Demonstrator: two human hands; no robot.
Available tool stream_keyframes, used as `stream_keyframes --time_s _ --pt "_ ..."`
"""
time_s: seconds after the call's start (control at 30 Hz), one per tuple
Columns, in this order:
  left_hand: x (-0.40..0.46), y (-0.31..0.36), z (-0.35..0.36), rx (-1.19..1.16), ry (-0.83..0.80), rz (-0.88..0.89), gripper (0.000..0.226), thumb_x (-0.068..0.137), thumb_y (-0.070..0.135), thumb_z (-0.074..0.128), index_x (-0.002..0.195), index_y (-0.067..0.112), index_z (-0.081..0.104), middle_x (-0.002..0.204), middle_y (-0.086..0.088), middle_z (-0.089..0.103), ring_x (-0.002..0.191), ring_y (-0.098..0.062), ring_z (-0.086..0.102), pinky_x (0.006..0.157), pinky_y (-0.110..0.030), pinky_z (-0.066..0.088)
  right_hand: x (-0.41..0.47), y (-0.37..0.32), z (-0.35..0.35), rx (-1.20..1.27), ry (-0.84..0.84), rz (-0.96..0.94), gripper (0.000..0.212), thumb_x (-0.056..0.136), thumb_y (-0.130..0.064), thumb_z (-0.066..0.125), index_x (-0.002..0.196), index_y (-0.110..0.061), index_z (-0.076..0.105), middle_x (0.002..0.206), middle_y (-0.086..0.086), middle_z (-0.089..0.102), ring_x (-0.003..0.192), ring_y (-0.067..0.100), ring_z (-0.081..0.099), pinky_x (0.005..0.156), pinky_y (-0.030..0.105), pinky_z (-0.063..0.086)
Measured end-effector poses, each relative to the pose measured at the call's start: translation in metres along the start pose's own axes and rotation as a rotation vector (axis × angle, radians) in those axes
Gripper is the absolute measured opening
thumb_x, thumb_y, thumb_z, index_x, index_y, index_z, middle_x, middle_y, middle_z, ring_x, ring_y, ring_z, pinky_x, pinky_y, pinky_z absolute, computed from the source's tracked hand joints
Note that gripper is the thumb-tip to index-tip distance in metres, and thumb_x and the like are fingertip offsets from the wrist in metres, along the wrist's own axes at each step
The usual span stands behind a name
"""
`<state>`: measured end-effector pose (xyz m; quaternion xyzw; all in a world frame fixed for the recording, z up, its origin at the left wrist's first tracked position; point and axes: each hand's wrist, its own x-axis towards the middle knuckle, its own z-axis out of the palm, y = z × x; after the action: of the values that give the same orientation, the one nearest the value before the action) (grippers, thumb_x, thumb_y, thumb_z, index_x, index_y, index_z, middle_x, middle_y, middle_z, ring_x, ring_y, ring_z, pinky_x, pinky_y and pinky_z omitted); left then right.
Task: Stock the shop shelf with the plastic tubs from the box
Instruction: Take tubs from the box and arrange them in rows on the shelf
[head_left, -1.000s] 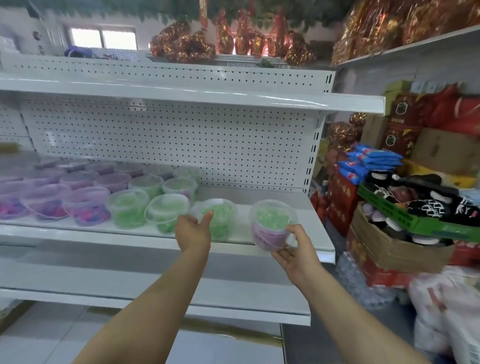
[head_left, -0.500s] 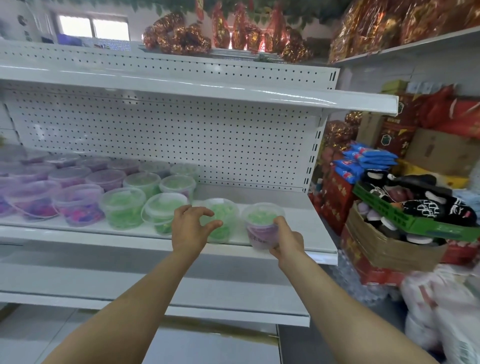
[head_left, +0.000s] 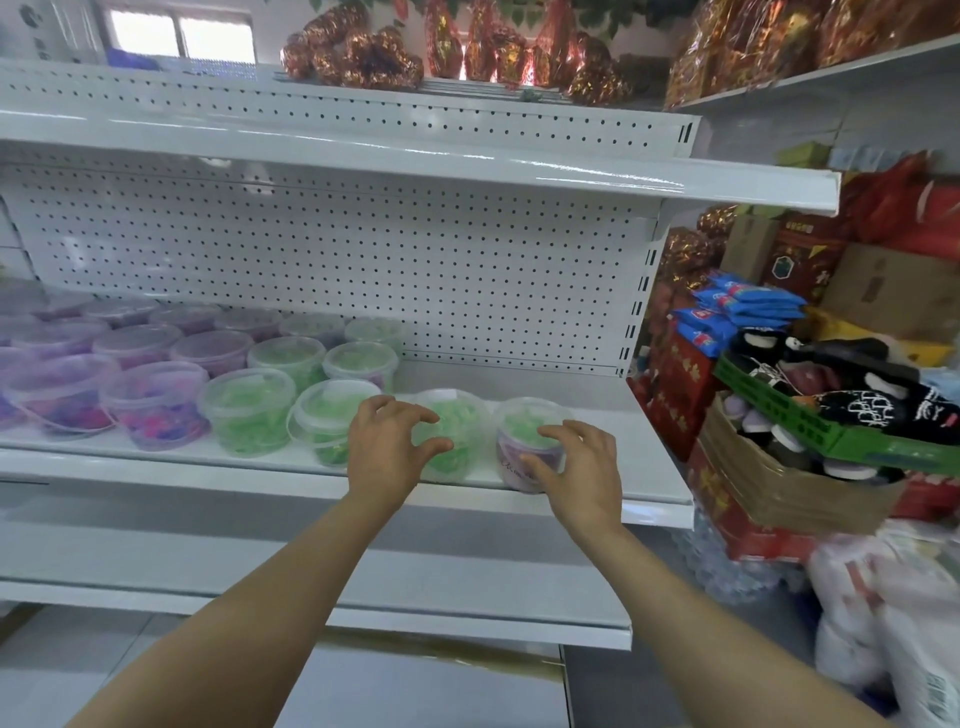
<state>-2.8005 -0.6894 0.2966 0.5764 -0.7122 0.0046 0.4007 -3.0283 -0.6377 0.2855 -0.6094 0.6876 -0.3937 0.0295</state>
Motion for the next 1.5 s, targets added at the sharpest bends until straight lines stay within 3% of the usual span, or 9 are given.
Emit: stream_keyframes --time_s 0.2,0.47,0.67,0.8,0.9,1.07,1.33,1.5 --pt "0.025 -0.001 0.003 0.100 -0.066 0.024 0.041 0.071 0.052 0.076 0.102 0.025 0.074 0.104 0.003 0.072 0.124 -0.026 0.042 0.097 -0.037 0.034 0.027 0.003 0.010 -0.029 -0.001 -0.006 0.045 0.081 -0.039 0.075 0.123 -0.025 0.064 0.129 -0.002 0.056 0.128 0.017 0.035 0.092 0.023 0.038" --pt "0.090 -0.008 0.019 0.232 -0.288 -0.014 0.049 0.074 0.058 0.070 0.113 0.029 0.067 0.112 -0.002 0.068 0.133 -0.022 0.034 0.104 -0.034 0.027 0.084 0.004 0.033 -0.048 -0.059 0.025 0.054 0.083 -0.039 0.075 0.130 -0.020 0.057 0.134 0.000 0.054 0.131 0.019 0.034 0.093 0.026 0.038" --pt "0.142 -0.021 0.040 0.274 -0.377 -0.015 0.053 0.075 0.058 0.070 0.119 0.030 0.064 0.119 -0.005 0.063 0.131 -0.025 0.033 0.102 -0.034 0.033 0.132 0.003 0.061 -0.062 -0.064 0.066 0.060 0.083 -0.040 0.075 0.134 -0.019 0.054 0.137 0.001 0.051 0.133 0.019 0.033 0.089 0.026 0.038" --pt "0.175 -0.028 0.055 0.209 -0.451 -0.157 0.052 0.070 0.054 0.076 0.117 0.032 0.065 0.123 -0.008 0.042 0.123 -0.028 0.042 0.108 -0.034 0.033 0.159 0.001 0.077 -0.055 -0.067 0.105 0.063 0.082 -0.039 0.075 0.136 -0.018 0.052 0.138 0.004 0.048 0.133 0.022 0.034 0.091 0.032 0.044" --pt "0.195 -0.034 0.066 0.257 -0.492 -0.142 0.054 0.071 0.056 0.074 0.119 0.033 0.063 0.124 -0.011 0.046 0.122 -0.027 0.043 0.106 -0.035 0.034 0.174 0.001 0.088 -0.050 -0.057 0.107 0.063 0.082 -0.039 0.074 0.136 -0.016 0.051 0.139 0.006 0.046 0.133 0.023 0.034 0.093 0.031 0.042" --pt "0.215 -0.050 0.082 0.250 -0.460 -0.098 0.054 0.075 0.053 0.071 0.122 0.027 0.061 0.127 -0.015 0.053 0.132 -0.028 0.034 0.106 -0.039 0.031 0.196 0.001 0.101 -0.072 -0.078 0.097 0.063 0.083 -0.038 0.074 0.136 -0.015 0.049 0.139 0.006 0.045 0.128 0.024 0.041 0.095 0.032 0.043" --pt "0.227 -0.063 0.096 0.215 -0.390 -0.055 0.049 0.077 0.048 0.069 0.118 0.023 0.062 0.115 -0.012 0.062 0.126 -0.027 0.038 0.098 -0.037 0.035 0.223 -0.006 0.115 -0.080 -0.136 0.145 0.058 0.090 -0.030 0.066 0.141 -0.015 0.042 0.145 0.006 0.042 0.116 0.027 0.056 0.085 0.029 0.041" --pt "0.228 -0.063 0.098 0.237 -0.383 -0.049 0.048 0.079 0.047 0.067 0.120 0.023 0.061 0.116 -0.012 0.061 0.125 -0.028 0.040 0.098 -0.038 0.035 0.230 -0.012 0.122 -0.161 -0.152 0.102 0.053 0.095 -0.025 0.058 0.143 -0.014 0.038 0.149 0.004 0.038 0.121 0.025 0.053 0.091 0.034 0.043"
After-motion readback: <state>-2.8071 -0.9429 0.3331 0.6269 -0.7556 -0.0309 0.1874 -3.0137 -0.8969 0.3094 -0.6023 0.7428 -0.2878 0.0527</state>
